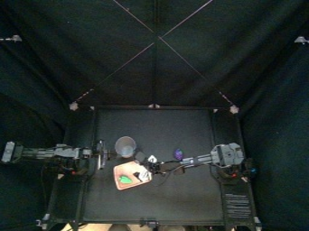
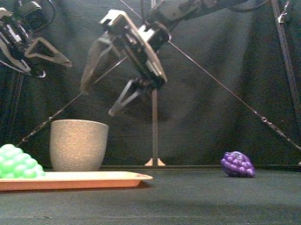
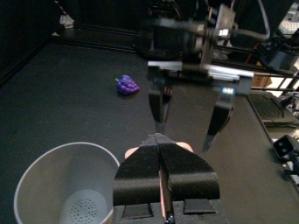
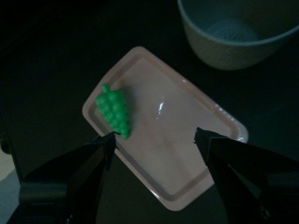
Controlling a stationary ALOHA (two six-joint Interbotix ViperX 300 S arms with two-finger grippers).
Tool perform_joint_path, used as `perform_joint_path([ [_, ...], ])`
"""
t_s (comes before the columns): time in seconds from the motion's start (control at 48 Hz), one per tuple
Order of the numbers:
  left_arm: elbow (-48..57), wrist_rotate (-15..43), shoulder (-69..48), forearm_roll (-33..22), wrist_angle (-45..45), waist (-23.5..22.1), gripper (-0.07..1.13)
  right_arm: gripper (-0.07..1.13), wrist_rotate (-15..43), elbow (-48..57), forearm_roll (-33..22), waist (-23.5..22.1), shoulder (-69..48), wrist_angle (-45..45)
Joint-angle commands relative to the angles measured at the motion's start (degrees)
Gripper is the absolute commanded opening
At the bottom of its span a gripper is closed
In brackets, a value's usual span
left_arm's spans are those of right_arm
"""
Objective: Pick the green grapes then place it on the pink plate
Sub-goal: Drop green grapes on the pink plate and return to neutral
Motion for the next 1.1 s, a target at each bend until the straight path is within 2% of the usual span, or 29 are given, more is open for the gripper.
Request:
perform_joint_path([
  [0.021, -0.97, 0.0, 0.18, 0.0, -0.62, 0.26, 0.11, 1.02, 0.0, 1.41, -1.93, 1.49, -5.45, 1.14],
  [0.146, -1.14, 0.09, 0.18, 0.0, -1.32, 0.26, 0.11, 1.02, -0.35, 5.45, -6.94, 3.16, -7.12, 1.14],
  [0.333, -1.14, 0.09, 0.18, 0.0, -3.16, 0.26, 0.11, 1.02, 0.62, 11.34, -19.95, 6.15, -10.72, 1.41],
  [0.646, -0.7, -0.18, 0.26, -0.35, -6.24, 0.35, 0.11, 1.02, 1.14, 17.67, -30.32, 7.29, -20.74, -1.76],
  [0.938, -0.26, 0.0, 0.18, -0.35, -7.73, 0.62, 0.11, 1.02, 11.43, 28.3, -38.58, 6.06, -30.06, -16.26],
  [1.104, -0.26, 0.09, 0.26, -0.35, -7.73, 0.79, 0.11, 1.02, 14.77, 31.64, -40.08, 4.31, -32.34, -21.62],
])
